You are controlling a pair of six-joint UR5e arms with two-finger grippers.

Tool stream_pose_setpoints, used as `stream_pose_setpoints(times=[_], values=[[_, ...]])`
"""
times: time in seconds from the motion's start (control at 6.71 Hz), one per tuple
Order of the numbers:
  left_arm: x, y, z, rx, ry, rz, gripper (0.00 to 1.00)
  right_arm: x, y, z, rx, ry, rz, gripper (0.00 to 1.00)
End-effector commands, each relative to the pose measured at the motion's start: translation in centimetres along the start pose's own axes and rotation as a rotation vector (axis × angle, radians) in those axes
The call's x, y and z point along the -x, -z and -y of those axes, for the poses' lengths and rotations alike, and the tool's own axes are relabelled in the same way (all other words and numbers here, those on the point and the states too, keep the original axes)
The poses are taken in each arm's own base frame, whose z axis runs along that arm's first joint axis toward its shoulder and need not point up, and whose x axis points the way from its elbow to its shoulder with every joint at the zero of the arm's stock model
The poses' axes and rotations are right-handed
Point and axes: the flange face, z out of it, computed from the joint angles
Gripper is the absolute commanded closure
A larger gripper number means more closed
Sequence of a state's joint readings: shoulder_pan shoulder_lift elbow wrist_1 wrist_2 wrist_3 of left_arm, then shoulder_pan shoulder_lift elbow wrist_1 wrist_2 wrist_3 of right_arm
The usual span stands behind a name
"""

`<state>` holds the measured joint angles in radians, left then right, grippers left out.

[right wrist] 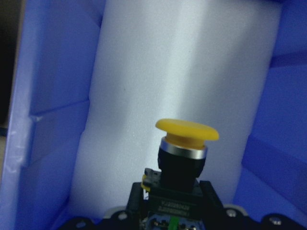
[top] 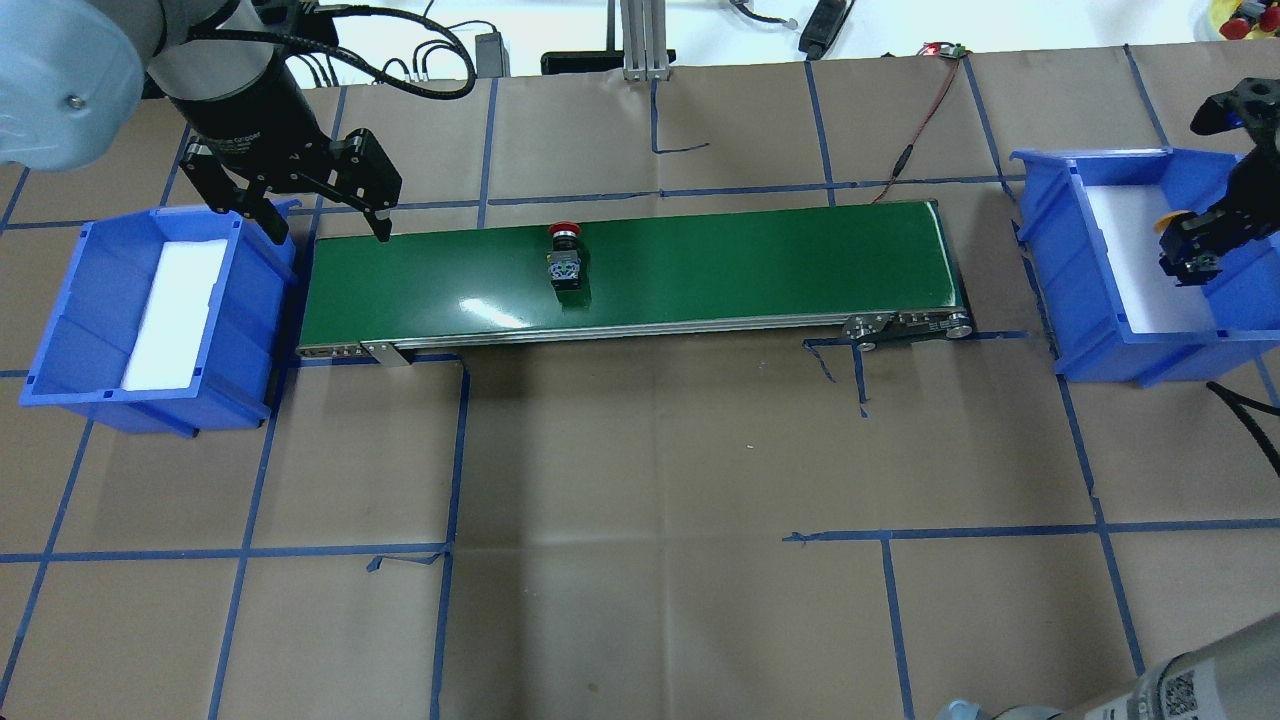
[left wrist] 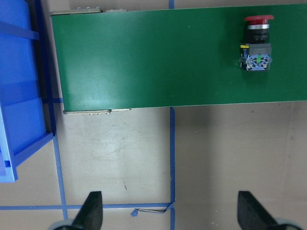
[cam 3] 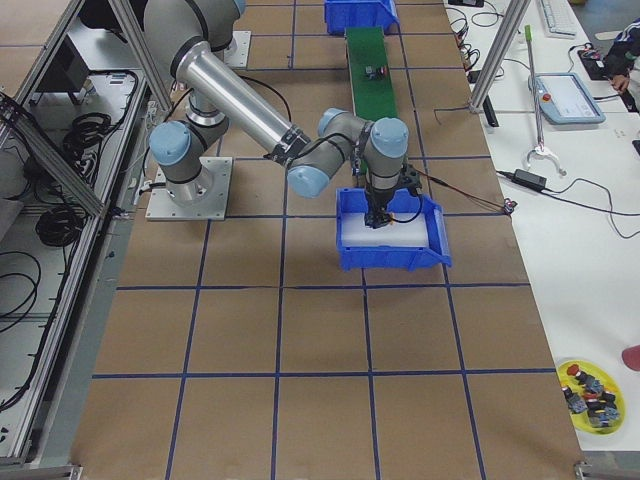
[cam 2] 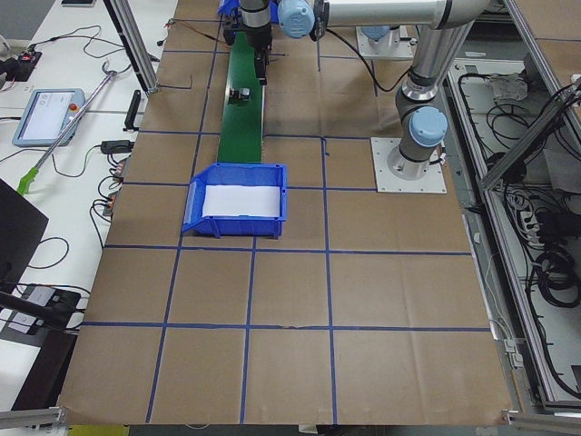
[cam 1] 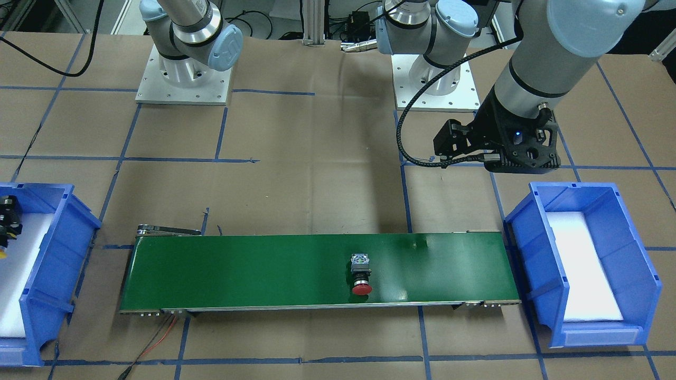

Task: Transport two buttons from left to right
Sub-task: 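Carry the yellow button with the right gripper into the blue bin, then open the right gripper to drop the yellow button in the bin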

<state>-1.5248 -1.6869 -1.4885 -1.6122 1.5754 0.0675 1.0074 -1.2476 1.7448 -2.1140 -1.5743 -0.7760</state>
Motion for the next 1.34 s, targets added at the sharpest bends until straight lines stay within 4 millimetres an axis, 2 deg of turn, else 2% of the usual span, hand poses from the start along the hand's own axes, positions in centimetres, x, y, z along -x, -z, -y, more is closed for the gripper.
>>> stream_pose_setpoints(times=[0.0, 0.3, 0.45, 0.6, 0.75, 0.89, 1.04, 1.19], values=[[0.0, 0.0, 0.0, 0.000, 0.000, -0.002, 0.00, 1.0, -3.4, -1.2, 0.022, -0.001, 0.028, 0.95], [0.0, 0.0, 0.0, 0.000, 0.000, -0.002, 0.00, 0.5, -6.5, -1.0, 0.049, -0.005, 0.055, 0.95], [0.0, 0.0, 0.0, 0.000, 0.000, 0.000, 0.00, 0.3, -6.6, -0.9, 0.048, -0.007, 0.052, 0.92], [0.0, 0.0, 0.0, 0.000, 0.000, 0.000, 0.00, 0.3, -6.3, -0.8, 0.041, -0.019, 0.053, 0.36], [0.0, 0.0, 0.0, 0.000, 0.000, 0.000, 0.00, 0.4, -6.2, -0.8, 0.040, -0.026, 0.054, 0.07], [0.0, 0.0, 0.0, 0.000, 0.000, 0.000, 0.00, 0.4, -5.8, -0.6, 0.028, -0.027, 0.059, 0.02], [0.0, 0.1, 0.0, -0.002, 0.000, -0.001, 0.00, 0.3, -3.8, -0.5, 0.001, -0.027, 0.042, 0.01], [0.0, 0.1, 0.0, -0.002, 0.000, -0.001, 0.00, 0.4, 0.1, -0.5, -0.046, -0.037, -0.006, 0.01]])
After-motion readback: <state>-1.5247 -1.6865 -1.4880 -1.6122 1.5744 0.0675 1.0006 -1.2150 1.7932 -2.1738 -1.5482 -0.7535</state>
